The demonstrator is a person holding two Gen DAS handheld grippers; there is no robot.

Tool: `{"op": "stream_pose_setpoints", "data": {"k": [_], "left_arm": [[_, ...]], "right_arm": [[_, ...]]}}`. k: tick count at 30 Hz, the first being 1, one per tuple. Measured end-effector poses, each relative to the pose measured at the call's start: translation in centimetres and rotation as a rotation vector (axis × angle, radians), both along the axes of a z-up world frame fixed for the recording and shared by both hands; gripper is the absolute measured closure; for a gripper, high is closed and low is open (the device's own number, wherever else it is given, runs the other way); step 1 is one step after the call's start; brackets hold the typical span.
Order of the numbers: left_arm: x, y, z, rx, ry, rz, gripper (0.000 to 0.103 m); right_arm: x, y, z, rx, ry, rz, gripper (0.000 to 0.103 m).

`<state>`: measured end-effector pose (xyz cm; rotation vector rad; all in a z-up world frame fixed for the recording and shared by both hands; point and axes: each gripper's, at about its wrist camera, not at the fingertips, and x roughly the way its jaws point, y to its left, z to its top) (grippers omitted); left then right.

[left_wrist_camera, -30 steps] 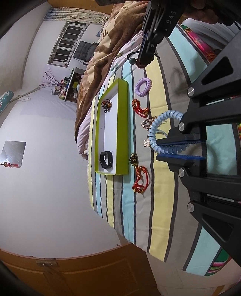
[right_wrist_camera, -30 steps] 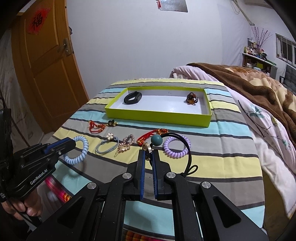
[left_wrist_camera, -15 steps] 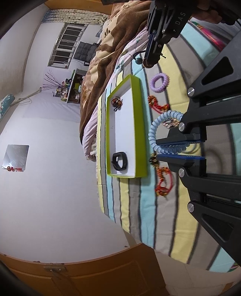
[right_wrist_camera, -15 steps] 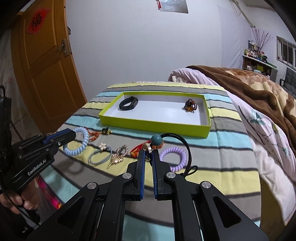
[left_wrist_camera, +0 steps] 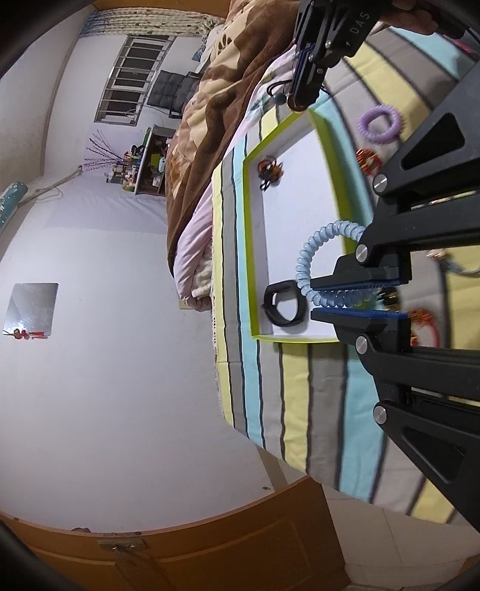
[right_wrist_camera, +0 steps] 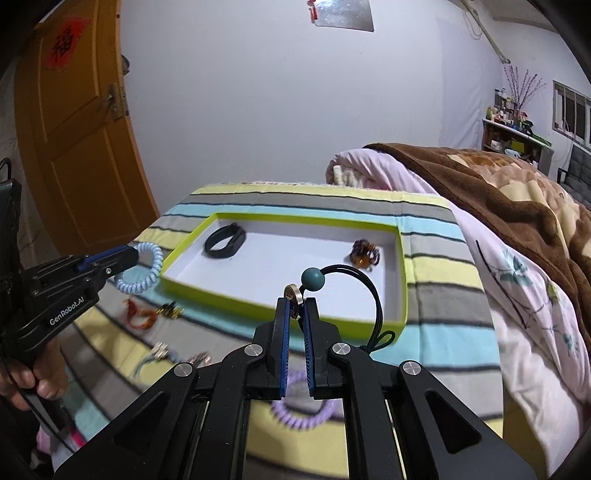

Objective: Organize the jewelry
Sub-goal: 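Carry both hair ties into the green box and open both tools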

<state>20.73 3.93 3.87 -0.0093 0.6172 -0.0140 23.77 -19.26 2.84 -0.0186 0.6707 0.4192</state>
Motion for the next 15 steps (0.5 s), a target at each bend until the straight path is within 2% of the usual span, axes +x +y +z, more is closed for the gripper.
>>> {"op": "stream_pose_setpoints", "data": {"k": [9,15], "left_arm": [[5.2,1.0,-2.2,-0.004,0.066,0.014,0.095],[7.1,1.6,-4.1,-0.019,0.125,0.024,0.095]], "right_arm": [[5.1,-0.1,-1.7,-0.015,0.057,-0.012,0.096],[7.6,0.0,-3.5,-0.009,0.125,-0.016,0.096]]}}
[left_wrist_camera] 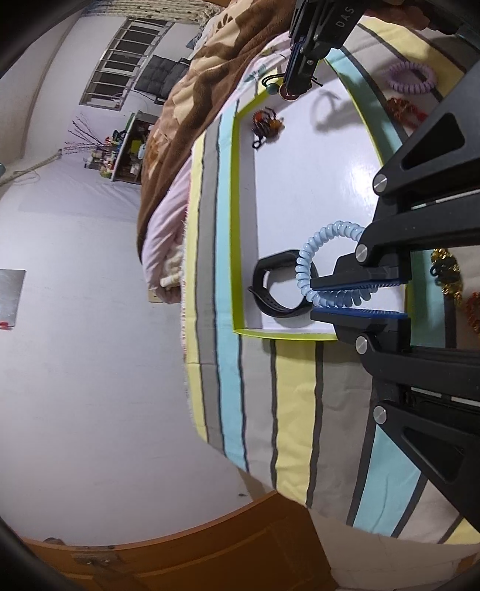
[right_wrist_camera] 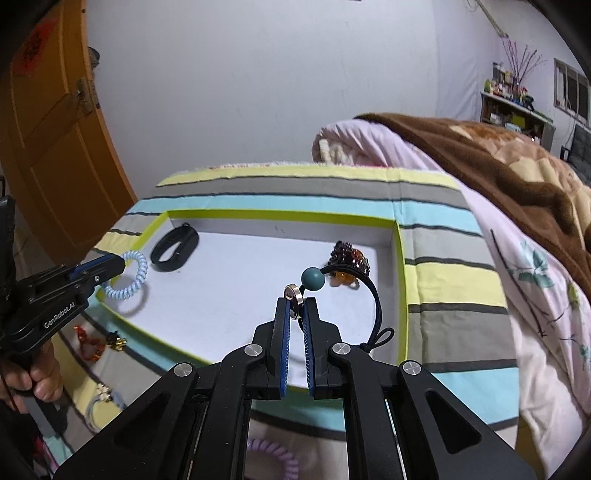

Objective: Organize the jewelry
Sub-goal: 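Carry both hair ties into the green box and open both tools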

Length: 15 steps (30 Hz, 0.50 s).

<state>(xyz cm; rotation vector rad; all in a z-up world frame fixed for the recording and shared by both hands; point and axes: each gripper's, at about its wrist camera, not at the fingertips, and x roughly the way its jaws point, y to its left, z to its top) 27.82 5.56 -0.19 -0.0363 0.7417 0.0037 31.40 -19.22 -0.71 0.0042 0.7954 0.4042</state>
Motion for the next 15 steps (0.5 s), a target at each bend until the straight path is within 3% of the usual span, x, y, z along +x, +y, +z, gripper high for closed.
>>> {"op": "stream_pose_setpoints", "data": {"k": [15], "left_arm": [[1.7,-0.8,-1.6,0.022,0.082,-0.038,0.094]], "right_arm": [[1.8,-0.1,-2.2,0.008,0.117,0.0,0.095]]}}
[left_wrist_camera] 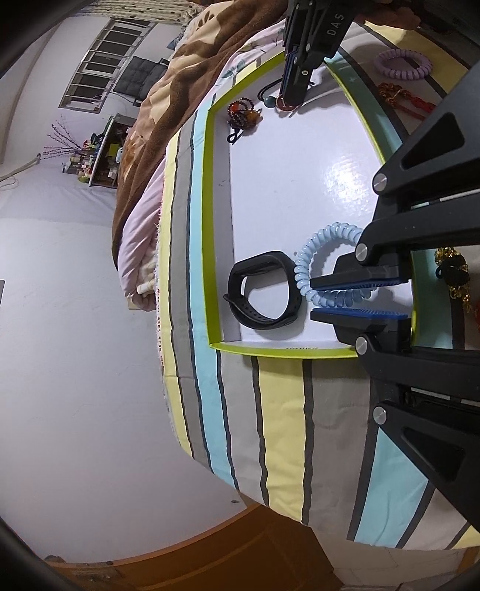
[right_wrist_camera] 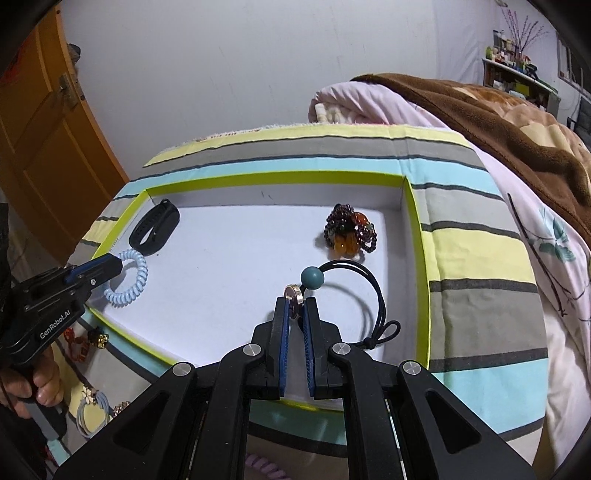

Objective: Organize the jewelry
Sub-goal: 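Carry both hair ties into the green box and open both tools, then withdraw both tools from the box back over the remaining jewelry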

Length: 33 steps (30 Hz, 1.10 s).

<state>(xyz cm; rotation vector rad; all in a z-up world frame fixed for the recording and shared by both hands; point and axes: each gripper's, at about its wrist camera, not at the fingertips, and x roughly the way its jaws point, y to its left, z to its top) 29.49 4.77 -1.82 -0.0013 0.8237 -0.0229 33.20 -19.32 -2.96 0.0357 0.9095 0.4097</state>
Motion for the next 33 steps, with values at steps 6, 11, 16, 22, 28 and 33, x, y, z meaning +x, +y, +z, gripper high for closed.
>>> {"op": "stream_pose_setpoints", "data": {"k": [6,11,16,22,28,33], "left_arm": [[-0.1,-0.2,0.1,-0.005,0.006,-0.003,0.093],[-0.8,0.1,0.5,-0.021,-0.013,0.001,0.091],[-2.3,0.1,1.5,-0.025,-0.048,0.002,0.09],[-5.8,-0.4,2.8,-0.025,-0.106,-0.001,0.09],[-10.2,-1.0,3.8,-0.029,-0.159,-0.003,0.09],[-14.1,-1.0,4.1,-0.035,-0.189,0.005,0.09]], "right_arm": [[-0.4,0.2,0.2,-0.01,-0.009,0.011,0.089],[-1.3,0.0,0.7,-0.006,-0.029,0.008,0.088],[-3.0,-0.3,1.9,0.001,-0.07,0.005,0.088],[-6.0,-0.6,3.5,0.005,-0.132,0.002,0.087],[-10.6,-0.8,5.0,0.007,-0.208,-0.007,0.07],[-14.2,-0.7,5.4,0.0,-0.242,0.003,0.07]]}}
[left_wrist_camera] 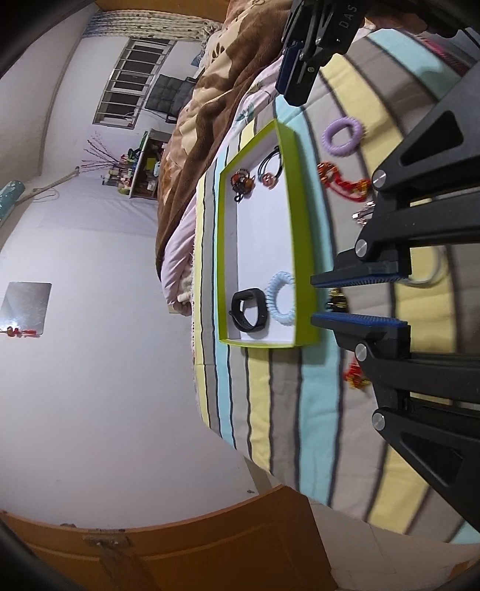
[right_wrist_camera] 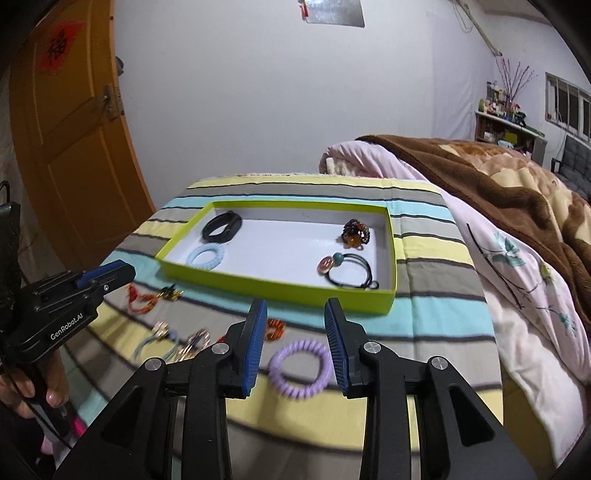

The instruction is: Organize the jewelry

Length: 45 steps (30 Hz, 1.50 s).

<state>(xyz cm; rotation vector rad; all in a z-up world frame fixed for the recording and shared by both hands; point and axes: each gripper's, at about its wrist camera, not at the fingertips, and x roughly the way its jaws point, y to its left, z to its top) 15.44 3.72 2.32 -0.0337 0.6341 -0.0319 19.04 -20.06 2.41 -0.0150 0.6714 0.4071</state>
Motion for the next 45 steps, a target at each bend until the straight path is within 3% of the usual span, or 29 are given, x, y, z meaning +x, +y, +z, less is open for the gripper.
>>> {"op": "stream_pose_setpoints", "data": {"k": [10,19,30,45], "left_arm": [[-6.4,-0.2,-0.1,-0.006,-0.016,0.002,0.09],[-9.7,0.0,-0.2,-0.039,-0.013,-0.002,0.09],[-10.6,-0.3,-0.3,-0.039,-0.003,-0.014,0.09],[-9.1,-0.3,-1.1,-0.042,0.019,-0.025,0.09]], "right_arm": [[-5.4,-0.9,0.2,0.031,-0.023,-0.002,0.07],[-8.8,-1.6,0.3,0.039,-0.032,0.004,0.07],[-9.6,-1.3,-0.1,0.041,-0.02,0.026,0.07],[-8.6,-0.9,-0.7,0.044,0.002,0.032,0.07]]}}
